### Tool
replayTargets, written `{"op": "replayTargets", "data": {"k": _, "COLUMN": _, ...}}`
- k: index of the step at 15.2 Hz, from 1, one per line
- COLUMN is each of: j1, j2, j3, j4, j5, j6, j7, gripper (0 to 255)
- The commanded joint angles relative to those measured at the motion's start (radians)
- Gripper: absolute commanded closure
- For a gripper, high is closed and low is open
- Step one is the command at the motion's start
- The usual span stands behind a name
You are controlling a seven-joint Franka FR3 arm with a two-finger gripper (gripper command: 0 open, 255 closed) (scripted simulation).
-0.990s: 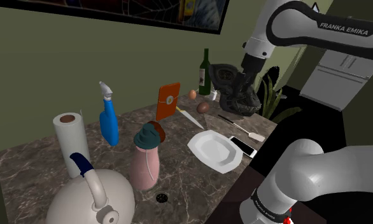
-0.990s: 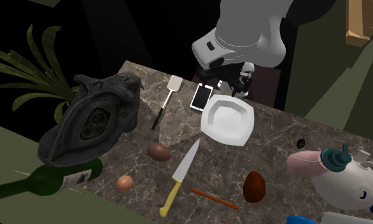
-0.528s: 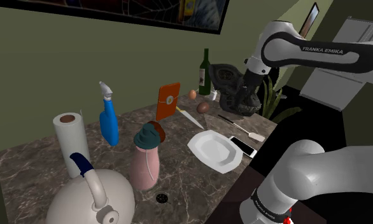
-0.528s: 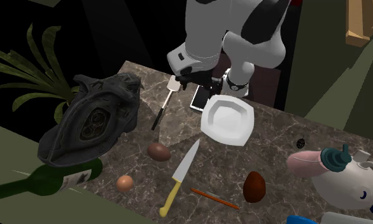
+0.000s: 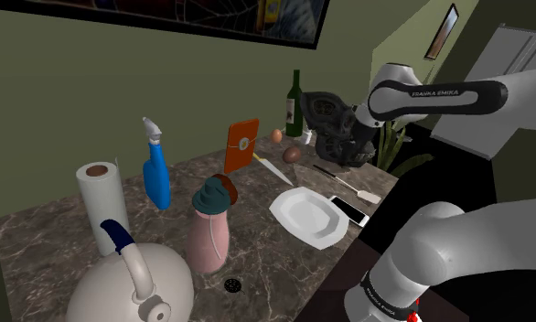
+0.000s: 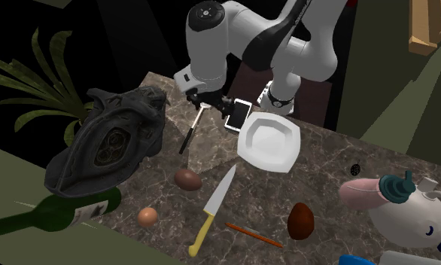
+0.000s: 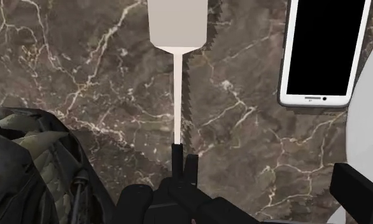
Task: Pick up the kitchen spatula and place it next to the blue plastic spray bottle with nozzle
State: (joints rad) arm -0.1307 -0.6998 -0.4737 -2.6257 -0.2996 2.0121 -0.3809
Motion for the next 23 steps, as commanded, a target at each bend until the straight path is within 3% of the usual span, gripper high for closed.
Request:
{"op": "replayTargets", "data": {"k": 1, "j1": -0.010, "j2": 0.039, "j3": -0.051, "j4": -0.011, "j5": -0.021, "j6": 0.061, "j7": -0.040, "gripper": 0}}
{"op": "replayTargets", "data": {"k": 7, "j1": 0.004, "j2": 0.204, "j3": -0.203, "j4": 0.000, "j5": -0.033, "j6": 0.238, "j7": -0.156, "gripper": 0}}
{"op": "replayTargets", "data": {"k": 14, "j1": 0.031, "j2": 0.295, "j3": -0.254, "j4": -0.045, "j5": -0.020, "j6": 0.372, "j7": -0.174, "gripper": 0}}
{"op": "replayTargets", "data": {"k": 22, "j1": 0.031, "j2": 0.295, "j3": -0.254, "j4": -0.045, "j5": -0.020, "j6": 0.371, "j7": -0.175, "gripper": 0}}
{"op": "replayTargets", "data": {"k": 23, "j1": 0.031, "j2": 0.295, "j3": -0.254, "j4": -0.045, "j5": -0.020, "j6": 0.371, "j7": -0.175, "gripper": 255}}
